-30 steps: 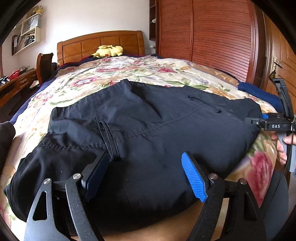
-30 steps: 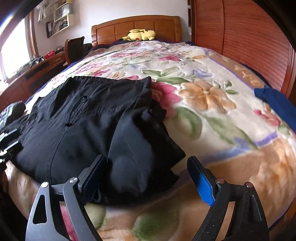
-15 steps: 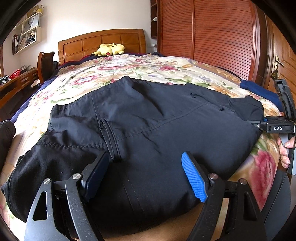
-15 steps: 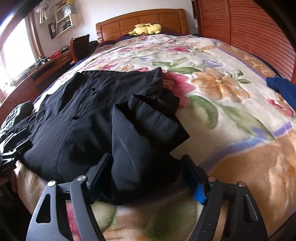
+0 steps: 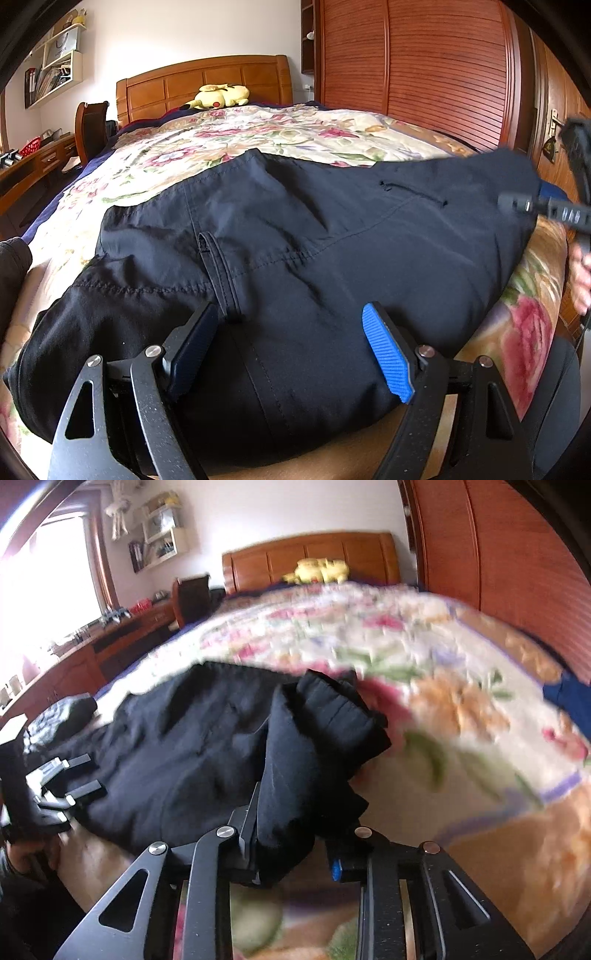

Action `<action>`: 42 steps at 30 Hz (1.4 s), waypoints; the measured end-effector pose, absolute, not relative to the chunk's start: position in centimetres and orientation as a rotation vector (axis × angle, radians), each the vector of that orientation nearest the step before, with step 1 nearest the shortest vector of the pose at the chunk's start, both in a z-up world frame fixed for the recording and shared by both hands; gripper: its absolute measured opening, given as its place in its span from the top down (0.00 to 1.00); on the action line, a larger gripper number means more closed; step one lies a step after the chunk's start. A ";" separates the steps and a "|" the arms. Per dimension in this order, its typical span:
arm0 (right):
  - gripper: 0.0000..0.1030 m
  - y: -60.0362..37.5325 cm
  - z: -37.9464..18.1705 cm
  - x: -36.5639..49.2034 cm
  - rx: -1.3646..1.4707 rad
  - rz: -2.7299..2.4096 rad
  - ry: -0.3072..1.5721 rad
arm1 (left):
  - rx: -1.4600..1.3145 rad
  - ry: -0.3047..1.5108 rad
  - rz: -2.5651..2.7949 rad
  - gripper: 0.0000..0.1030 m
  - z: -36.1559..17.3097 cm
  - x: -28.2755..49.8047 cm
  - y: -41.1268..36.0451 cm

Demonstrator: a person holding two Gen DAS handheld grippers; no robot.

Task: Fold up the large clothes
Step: 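Grasp the folded coat edge with the right gripper and lift it, then fold the lifted coat edge over onto the coat and open the right gripper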

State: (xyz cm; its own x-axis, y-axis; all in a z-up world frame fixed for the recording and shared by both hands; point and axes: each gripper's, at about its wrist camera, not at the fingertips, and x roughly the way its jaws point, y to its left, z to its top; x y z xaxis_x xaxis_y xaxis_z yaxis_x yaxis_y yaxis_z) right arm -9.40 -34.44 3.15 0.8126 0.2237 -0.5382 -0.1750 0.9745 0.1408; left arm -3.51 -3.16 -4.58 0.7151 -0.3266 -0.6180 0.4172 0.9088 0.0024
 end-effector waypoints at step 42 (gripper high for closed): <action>0.66 -7.7 2.4 -2.4 -0.288 0.789 0.594 | -0.016 0.549 -0.076 0.21 3.8 -6.6 16.0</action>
State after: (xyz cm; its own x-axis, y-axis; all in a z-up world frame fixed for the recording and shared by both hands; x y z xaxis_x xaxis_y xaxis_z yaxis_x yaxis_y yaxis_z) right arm -2.45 -7.67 2.41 0.5537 0.5791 -0.5983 -0.7356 0.6769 -0.0256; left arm -6.56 16.03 3.81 0.8504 -0.0766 -0.5205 0.0679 0.9971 -0.0357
